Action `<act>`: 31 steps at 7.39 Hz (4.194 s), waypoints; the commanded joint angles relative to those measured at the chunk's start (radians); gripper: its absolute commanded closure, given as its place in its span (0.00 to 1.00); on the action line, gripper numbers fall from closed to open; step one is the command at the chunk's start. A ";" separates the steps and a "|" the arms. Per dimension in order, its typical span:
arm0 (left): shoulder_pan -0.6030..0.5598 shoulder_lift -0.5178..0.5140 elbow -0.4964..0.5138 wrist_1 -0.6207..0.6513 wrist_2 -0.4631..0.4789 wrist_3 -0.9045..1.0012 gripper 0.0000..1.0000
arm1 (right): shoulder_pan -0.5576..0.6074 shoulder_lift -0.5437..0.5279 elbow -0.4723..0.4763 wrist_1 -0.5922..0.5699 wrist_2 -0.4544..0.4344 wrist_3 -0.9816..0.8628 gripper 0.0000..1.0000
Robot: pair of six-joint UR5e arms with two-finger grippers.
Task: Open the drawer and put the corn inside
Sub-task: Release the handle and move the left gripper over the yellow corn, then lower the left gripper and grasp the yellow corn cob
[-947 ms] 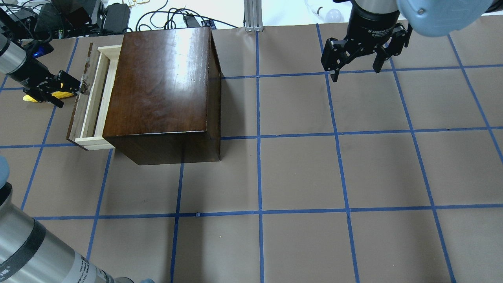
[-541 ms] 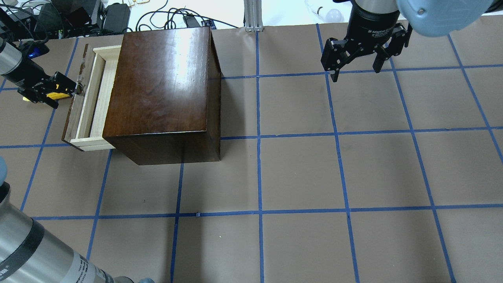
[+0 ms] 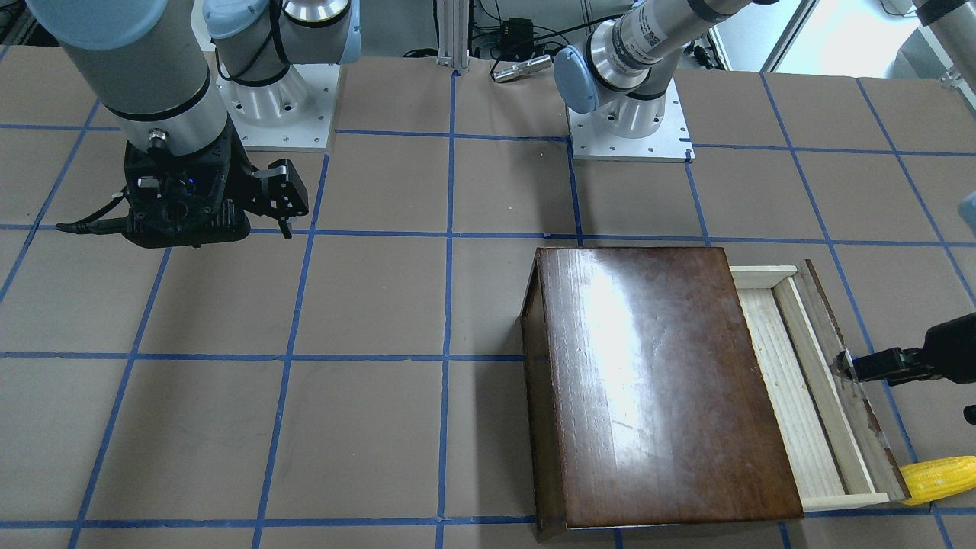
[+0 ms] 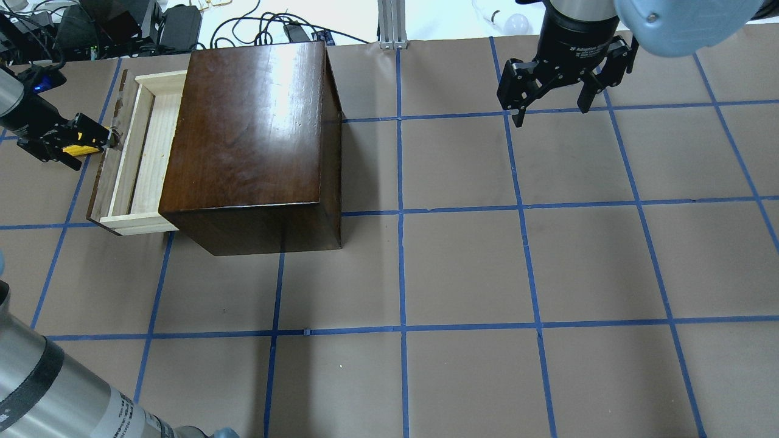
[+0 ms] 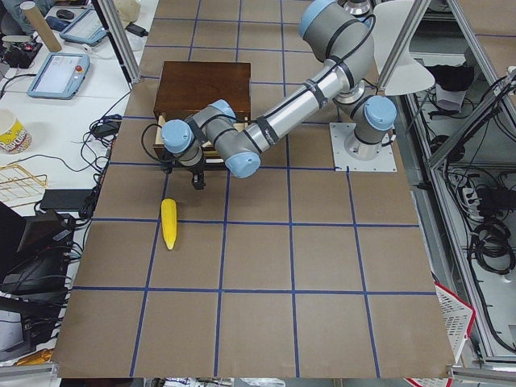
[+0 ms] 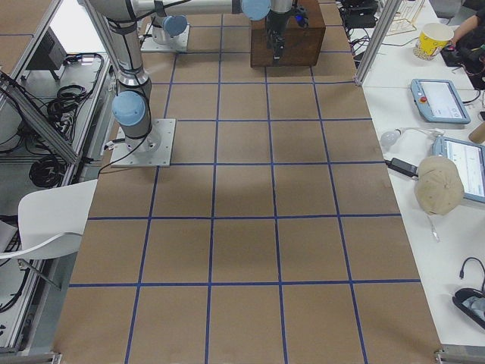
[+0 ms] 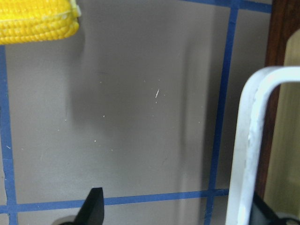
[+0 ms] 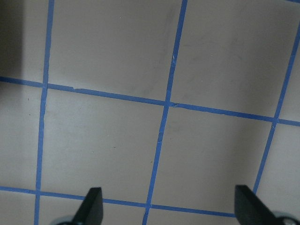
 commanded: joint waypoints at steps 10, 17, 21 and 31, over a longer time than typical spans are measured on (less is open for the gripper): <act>0.002 -0.008 0.215 -0.022 0.166 0.442 0.00 | 0.000 0.000 0.000 0.000 0.000 0.000 0.00; 0.002 -0.270 0.362 0.179 0.214 1.319 0.02 | 0.000 0.000 0.000 0.000 0.000 0.000 0.00; 0.002 -0.330 0.353 0.243 0.200 1.470 0.02 | 0.000 0.000 0.000 0.000 0.000 0.000 0.00; 0.002 -0.347 0.322 0.245 0.183 1.534 0.93 | 0.000 0.000 0.000 0.000 0.000 0.000 0.00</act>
